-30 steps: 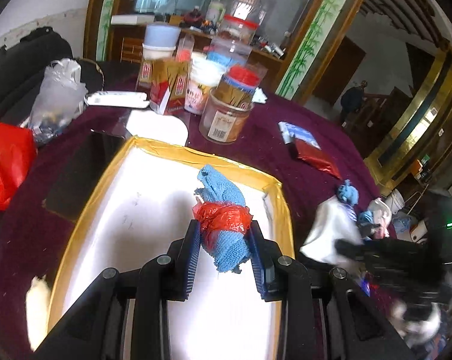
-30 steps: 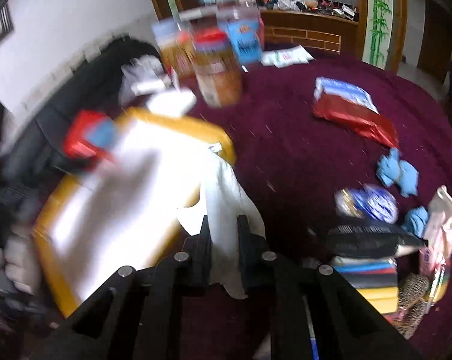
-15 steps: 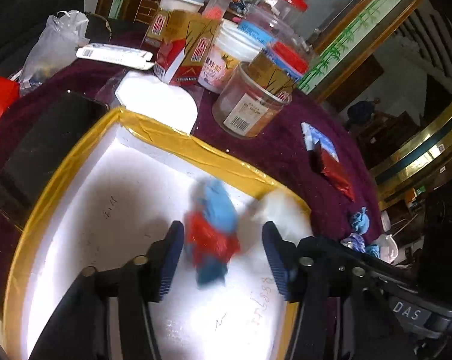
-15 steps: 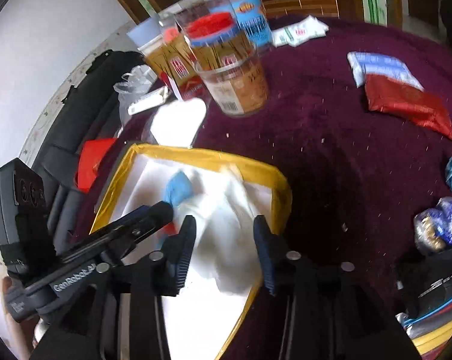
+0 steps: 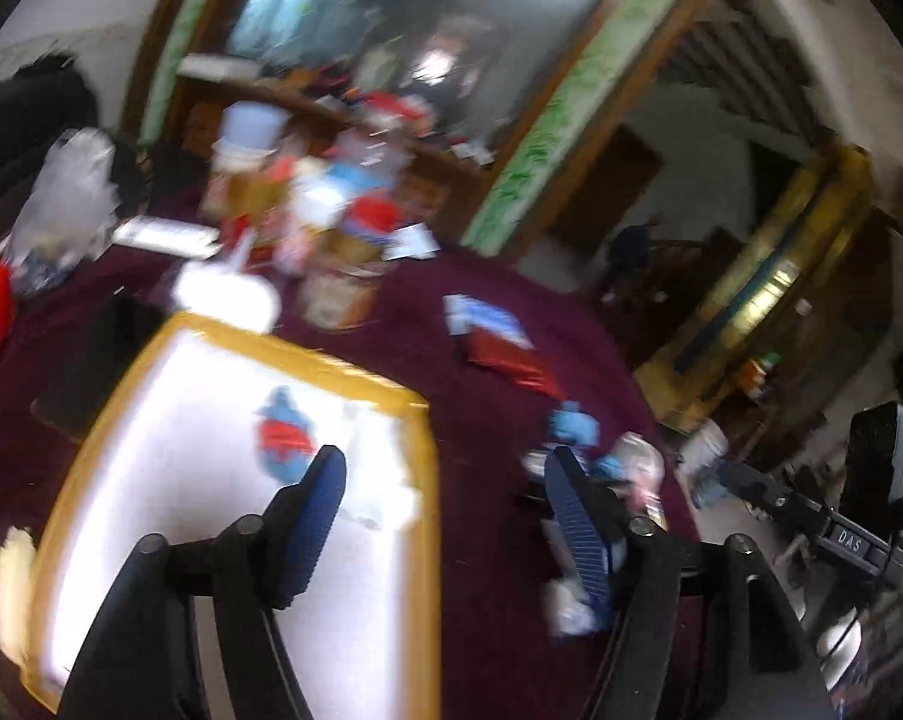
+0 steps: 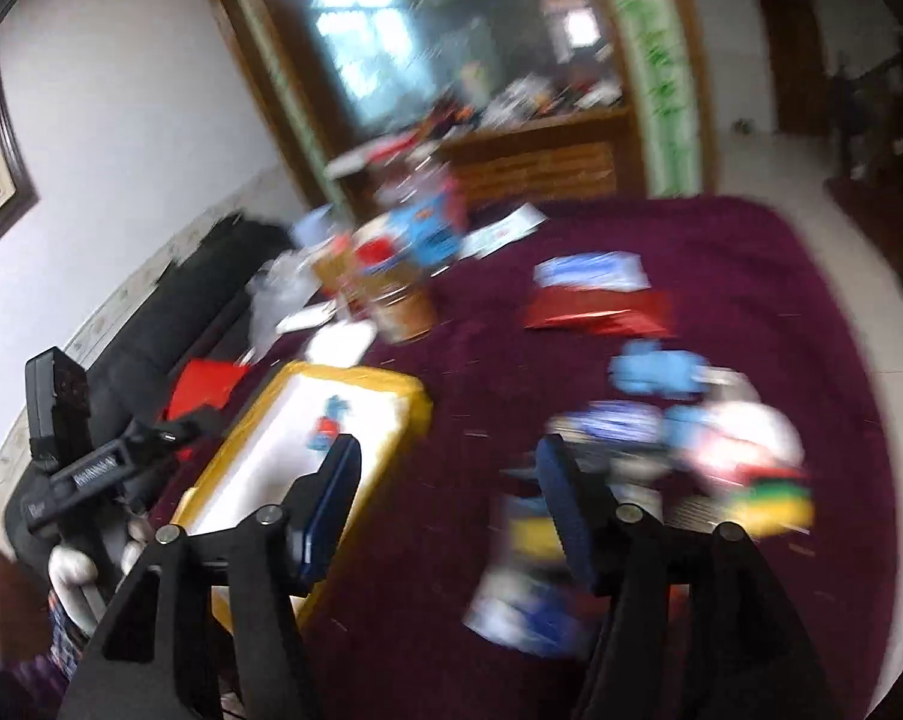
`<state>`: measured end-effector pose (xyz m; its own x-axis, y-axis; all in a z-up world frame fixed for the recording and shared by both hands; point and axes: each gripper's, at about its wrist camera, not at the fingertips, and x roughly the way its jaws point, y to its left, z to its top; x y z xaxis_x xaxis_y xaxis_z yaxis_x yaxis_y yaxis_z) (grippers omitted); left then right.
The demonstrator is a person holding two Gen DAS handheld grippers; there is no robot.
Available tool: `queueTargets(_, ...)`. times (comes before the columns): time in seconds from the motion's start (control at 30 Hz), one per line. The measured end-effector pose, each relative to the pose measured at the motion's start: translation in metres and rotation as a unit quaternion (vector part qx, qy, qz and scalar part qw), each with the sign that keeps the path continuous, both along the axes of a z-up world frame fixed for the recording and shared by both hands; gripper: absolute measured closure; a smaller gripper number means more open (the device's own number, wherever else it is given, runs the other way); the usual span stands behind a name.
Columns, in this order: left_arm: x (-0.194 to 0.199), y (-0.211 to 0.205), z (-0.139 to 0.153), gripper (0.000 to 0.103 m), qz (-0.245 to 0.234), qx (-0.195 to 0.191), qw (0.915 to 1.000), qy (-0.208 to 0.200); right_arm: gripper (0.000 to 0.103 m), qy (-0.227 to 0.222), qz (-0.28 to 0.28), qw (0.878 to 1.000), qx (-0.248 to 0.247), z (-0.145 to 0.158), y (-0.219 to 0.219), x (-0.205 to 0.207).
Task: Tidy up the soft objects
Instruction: 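Move both grippers back over the pile of items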
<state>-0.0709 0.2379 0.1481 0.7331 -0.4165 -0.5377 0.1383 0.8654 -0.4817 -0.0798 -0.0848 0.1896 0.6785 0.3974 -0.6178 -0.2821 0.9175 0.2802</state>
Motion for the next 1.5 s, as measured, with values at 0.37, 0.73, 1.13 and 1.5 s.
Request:
queueTargets(0.37, -0.022, -0.146, -0.004, 0.029, -0.135, 0.013, 0.9907, 0.002, 0.033, -0.010, -0.233, 0.972, -0.007, -0.025, -0.239, -0.143)
queueTargets(0.73, -0.025, -0.281, -0.017, 0.029, -0.211, 0.085, 0.9734, 0.027, 0.033, 0.037, -0.357, 0.933, 0.019, -0.126, -0.368, -0.235)
queueTargets(1.13, -0.017, -0.307, -0.022, 0.029, -0.201, 0.115, 0.9721, 0.039, 0.033, 0.033, -0.355, 0.934, 0.003, -0.148, -0.383, -0.222)
queueTargets(1.5, -0.006, -0.245, -0.029, 0.029, -0.154, 0.087, 0.9832, 0.046, 0.033, 0.015, -0.328, 0.944, -0.029, -0.122, -0.334, -0.198)
